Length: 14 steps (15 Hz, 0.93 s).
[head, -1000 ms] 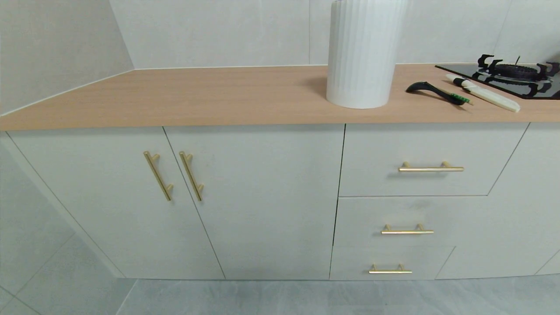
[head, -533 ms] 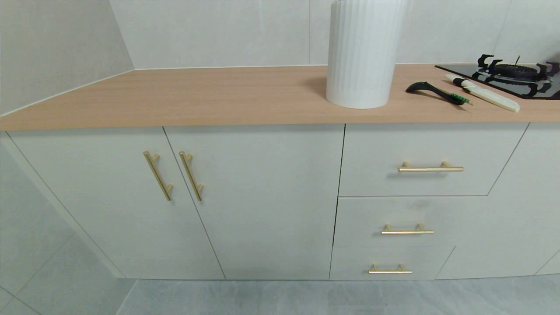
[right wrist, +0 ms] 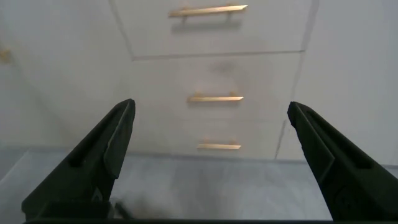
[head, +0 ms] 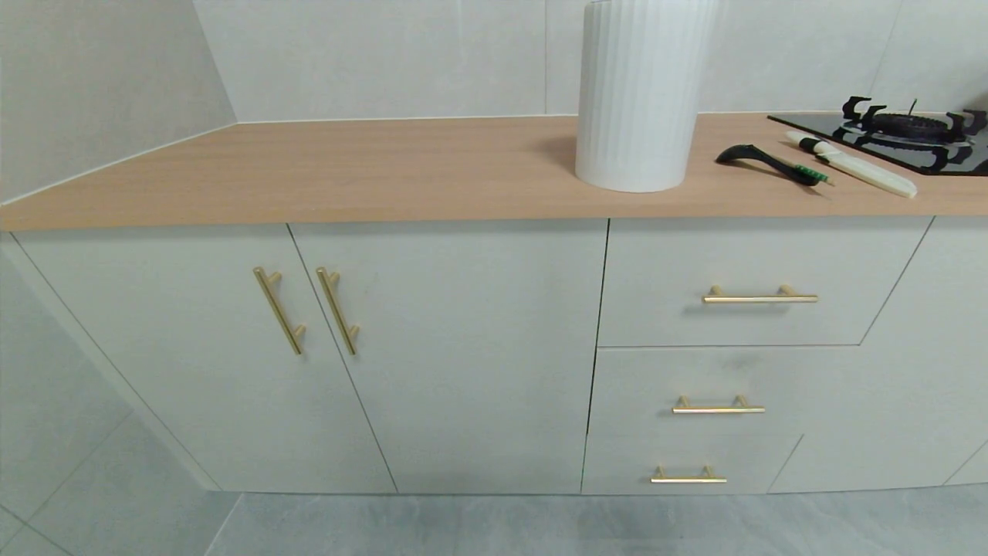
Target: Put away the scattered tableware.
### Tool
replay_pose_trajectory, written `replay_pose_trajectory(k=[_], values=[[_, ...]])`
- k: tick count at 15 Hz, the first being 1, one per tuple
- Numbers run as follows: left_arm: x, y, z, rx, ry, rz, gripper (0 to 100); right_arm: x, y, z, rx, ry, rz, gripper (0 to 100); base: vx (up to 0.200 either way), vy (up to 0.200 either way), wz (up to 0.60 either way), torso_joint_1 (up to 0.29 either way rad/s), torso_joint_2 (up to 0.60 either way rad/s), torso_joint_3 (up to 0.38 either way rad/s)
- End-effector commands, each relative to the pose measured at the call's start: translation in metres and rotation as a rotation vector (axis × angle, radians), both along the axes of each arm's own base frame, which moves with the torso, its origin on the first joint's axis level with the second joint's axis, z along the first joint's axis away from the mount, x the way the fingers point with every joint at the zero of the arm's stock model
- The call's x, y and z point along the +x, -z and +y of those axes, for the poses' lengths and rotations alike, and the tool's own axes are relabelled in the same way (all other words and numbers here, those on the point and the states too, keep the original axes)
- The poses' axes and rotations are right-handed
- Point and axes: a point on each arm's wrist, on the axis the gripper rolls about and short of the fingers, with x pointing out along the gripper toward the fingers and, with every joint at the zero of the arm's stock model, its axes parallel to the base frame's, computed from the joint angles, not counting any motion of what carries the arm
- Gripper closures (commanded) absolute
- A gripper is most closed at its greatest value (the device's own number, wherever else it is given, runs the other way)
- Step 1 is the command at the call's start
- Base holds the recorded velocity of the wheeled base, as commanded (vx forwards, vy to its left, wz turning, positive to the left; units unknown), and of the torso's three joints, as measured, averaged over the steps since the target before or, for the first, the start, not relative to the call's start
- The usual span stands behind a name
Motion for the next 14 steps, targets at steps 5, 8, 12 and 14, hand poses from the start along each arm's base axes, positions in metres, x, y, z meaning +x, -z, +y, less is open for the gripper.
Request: replay_pose_trajectory(k=[5,8,12,14], values=[[0.0,0.0,0.0,0.0,0.0,0.0,0,0.16,-0.018,0.017,-0.031,-0.133,0.548,0,0.0,0.0,0.0,0.0,0.0,0.0],[0.0,0.0,0.0,0.0,0.0,0.0,0,0.213,0.009,0.021,-0.042,-0.138,0.629,0,0.0,0.0,0.0,0.0,0.0,0.0],[0.0,0.0,0.0,0.0,0.0,0.0,0,0.246,0.052,0.032,-0.049,-0.161,0.662,0,0.0,0.0,0.0,0.0,0.0,0.0],[0.0,0.0,0.0,0.0,0.0,0.0,0,0.255,0.063,0.033,-0.061,-0.147,0.648,0,0.0,0.0,0.0,0.0,0.0,0.0]])
